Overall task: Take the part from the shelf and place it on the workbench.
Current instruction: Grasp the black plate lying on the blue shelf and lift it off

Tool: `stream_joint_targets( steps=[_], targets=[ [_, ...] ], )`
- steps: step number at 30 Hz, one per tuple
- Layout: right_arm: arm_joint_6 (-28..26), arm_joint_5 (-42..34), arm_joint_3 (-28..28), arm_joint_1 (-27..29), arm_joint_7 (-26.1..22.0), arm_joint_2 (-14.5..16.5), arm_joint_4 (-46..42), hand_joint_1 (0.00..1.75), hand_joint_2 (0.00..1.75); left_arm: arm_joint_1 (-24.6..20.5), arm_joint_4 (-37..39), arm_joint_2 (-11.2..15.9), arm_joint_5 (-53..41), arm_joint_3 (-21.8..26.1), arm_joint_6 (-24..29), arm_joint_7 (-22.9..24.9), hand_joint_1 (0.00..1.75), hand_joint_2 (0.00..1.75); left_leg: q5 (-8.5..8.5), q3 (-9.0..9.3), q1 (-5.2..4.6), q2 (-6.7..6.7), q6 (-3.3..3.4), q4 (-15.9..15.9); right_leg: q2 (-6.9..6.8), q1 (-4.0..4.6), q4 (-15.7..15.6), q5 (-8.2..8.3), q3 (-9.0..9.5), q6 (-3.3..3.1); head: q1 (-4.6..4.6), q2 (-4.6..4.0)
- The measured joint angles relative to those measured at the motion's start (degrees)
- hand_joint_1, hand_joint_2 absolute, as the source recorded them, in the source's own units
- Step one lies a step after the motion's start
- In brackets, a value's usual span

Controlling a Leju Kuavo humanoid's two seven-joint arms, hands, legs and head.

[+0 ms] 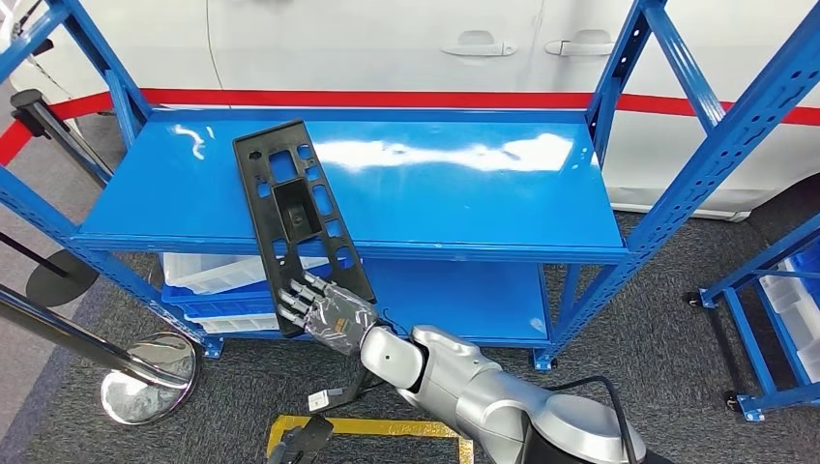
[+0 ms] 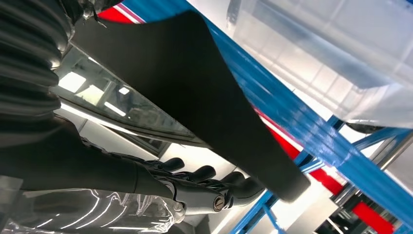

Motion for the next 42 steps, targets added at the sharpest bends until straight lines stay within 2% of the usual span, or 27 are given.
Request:
stream_joint_targets(
  steps=[20, 42],
  targets=[
    [1.40, 1.21, 0.43, 0.35, -1.87, -0.68, 0.18, 0.00, 1.75, 0.24, 0.00, 0.56, -0.15, 0.00, -0.49, 0.48, 0.00, 0.00, 0.00, 0.01, 0.00, 0.00, 0.00, 0.00, 0.00, 0.00, 0.00, 0.00, 0.00, 0.00, 0.00, 0.00],
    [-3.88, 4.55, -0.39, -2.26, 6.11, -2.28, 0.18, 0.00, 1.75, 0.38, 0.00, 0.92, -2.31, -0.04, -2.30, 1.14, 0.00, 0.00, 0.00, 0.03, 0.00, 0.00, 0.00, 0.01, 0.00, 0.00, 0.00, 0.00, 0.03, 0.00, 0.00, 0.00]
  ],
)
